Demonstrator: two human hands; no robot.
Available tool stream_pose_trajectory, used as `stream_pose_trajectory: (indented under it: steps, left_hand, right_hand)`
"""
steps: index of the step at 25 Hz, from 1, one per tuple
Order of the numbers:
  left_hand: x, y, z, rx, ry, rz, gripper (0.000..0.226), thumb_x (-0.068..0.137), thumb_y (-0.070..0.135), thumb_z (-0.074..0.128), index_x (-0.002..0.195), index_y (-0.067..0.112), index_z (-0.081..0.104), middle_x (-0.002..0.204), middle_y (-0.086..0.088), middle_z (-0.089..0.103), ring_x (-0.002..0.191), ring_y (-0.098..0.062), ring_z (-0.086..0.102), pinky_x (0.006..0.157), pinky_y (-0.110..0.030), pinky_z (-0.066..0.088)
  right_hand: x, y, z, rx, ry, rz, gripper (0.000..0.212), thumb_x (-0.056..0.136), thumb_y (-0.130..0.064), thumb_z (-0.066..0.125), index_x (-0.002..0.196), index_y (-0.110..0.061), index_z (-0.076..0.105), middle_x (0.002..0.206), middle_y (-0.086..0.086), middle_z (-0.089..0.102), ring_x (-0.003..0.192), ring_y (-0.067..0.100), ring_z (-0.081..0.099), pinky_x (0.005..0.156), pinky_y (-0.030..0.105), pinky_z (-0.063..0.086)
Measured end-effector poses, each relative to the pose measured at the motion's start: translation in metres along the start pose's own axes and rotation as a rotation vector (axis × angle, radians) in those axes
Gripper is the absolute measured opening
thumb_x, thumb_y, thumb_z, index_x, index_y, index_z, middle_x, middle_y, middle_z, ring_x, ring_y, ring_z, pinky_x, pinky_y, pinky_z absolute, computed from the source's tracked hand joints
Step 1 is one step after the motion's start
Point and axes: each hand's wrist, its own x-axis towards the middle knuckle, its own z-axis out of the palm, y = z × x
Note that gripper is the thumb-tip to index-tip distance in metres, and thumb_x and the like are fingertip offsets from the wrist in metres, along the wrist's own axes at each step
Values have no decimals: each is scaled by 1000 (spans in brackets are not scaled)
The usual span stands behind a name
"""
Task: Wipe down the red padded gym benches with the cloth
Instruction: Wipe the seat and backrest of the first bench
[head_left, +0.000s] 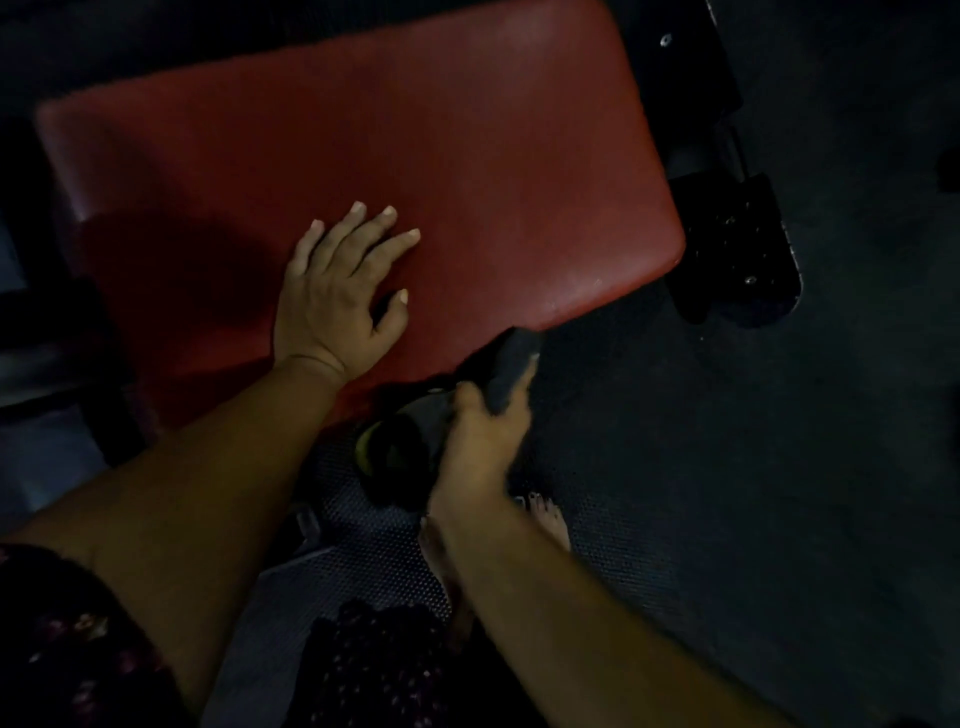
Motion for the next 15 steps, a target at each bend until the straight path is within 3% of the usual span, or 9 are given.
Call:
stream_pose_trajectory:
  steps: [3, 5, 10, 13, 15]
  left_hand:
    - [-1, 1, 0, -2, -7, -15, 53, 94, 38, 44, 146, 27, 43, 154, 2, 39, 146, -21, 28, 120, -41, 12]
    - [-1, 2, -1, -2, -3, -22, 53, 94, 38, 44, 145, 27, 44, 154, 2, 40, 146, -21, 29, 120, -42, 13]
    - [-1, 1, -1, -33, 12, 2, 53, 93, 37, 44, 144, 23, 46, 153, -1, 41, 145, -24, 31, 120, -46, 14]
    - [-4, 1, -1, -71, 45, 50, 50, 93, 36, 46, 139, 18, 53, 149, -7, 47, 142, -30, 36, 118, -49, 18]
    - [-3, -2, -2, -68, 24, 78, 50, 93, 36, 47, 137, 16, 56, 146, -10, 50, 141, -32, 37, 117, -51, 19]
  right_hand:
    - [-38, 32, 3, -188, -257, 94, 81, 67, -33, 52, 129, -75, 22, 140, -4, 48, 117, 19, 56, 105, 42, 44]
    - [-40, 33, -9, -229, -280, 86, 78, 65, -36, 53, 116, -85, 19, 138, -4, 48, 112, 18, 58, 103, 44, 45]
    - [21, -6, -32, 8, 22, -13, 87, 77, -22, 59, 149, -51, 18, 140, -8, 41, 117, 20, 54, 109, 45, 41]
    - [9, -7, -13, -109, -46, -92, 79, 85, -12, 58, 151, -41, 26, 144, 1, 42, 119, 26, 53, 107, 41, 42]
    - [-34, 11, -5, -324, -238, -95, 77, 88, -7, 58, 151, -39, 27, 146, 1, 35, 121, 23, 51, 104, 35, 43]
